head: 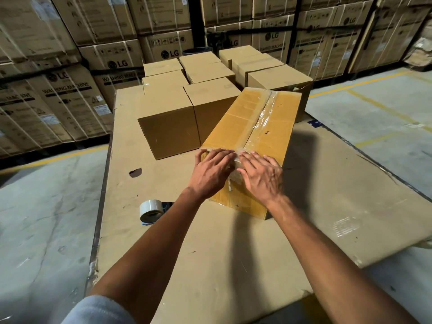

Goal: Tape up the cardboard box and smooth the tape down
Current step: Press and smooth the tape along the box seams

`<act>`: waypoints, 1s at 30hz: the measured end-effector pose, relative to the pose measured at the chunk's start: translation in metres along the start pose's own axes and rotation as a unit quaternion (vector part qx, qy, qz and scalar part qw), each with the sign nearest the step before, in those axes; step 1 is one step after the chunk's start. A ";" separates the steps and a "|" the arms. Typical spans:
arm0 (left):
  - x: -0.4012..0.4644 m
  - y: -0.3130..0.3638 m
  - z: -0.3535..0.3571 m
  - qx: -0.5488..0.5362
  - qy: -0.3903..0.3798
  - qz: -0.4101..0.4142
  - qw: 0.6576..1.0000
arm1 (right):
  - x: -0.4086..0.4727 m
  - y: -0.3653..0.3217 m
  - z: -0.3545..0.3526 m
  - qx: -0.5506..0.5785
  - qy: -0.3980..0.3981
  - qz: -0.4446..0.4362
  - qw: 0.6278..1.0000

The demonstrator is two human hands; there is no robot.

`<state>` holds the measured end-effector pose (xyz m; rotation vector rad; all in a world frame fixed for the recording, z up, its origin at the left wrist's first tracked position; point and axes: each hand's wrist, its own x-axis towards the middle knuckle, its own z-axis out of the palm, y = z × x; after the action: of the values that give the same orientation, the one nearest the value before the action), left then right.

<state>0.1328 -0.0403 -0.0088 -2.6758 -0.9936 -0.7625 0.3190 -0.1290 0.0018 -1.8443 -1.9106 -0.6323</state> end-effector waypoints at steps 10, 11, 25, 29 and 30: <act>0.024 -0.012 -0.012 0.037 -0.081 0.042 0.995 | 0.015 -0.014 -0.014 -0.053 -0.125 0.057 0.989; 0.021 -0.011 -0.012 0.028 -0.067 0.040 0.997 | 0.013 -0.014 -0.014 -0.037 -0.113 0.059 0.991; 0.009 -0.001 -0.011 -0.031 -0.055 0.008 0.998 | 0.016 -0.015 -0.015 0.033 -0.117 0.048 0.991; 0.029 0.003 -0.017 0.001 -0.145 0.011 0.989 | 0.030 -0.021 -0.012 -0.025 -0.179 0.055 0.982; 0.032 0.002 -0.015 -0.004 -0.149 0.014 0.989 | 0.032 -0.022 -0.011 -0.028 -0.180 0.061 0.981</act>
<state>0.1492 -0.0288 0.0209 -2.8601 -1.0132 -0.3656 0.2953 -0.1103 0.0283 -2.2164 -1.9894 -0.3313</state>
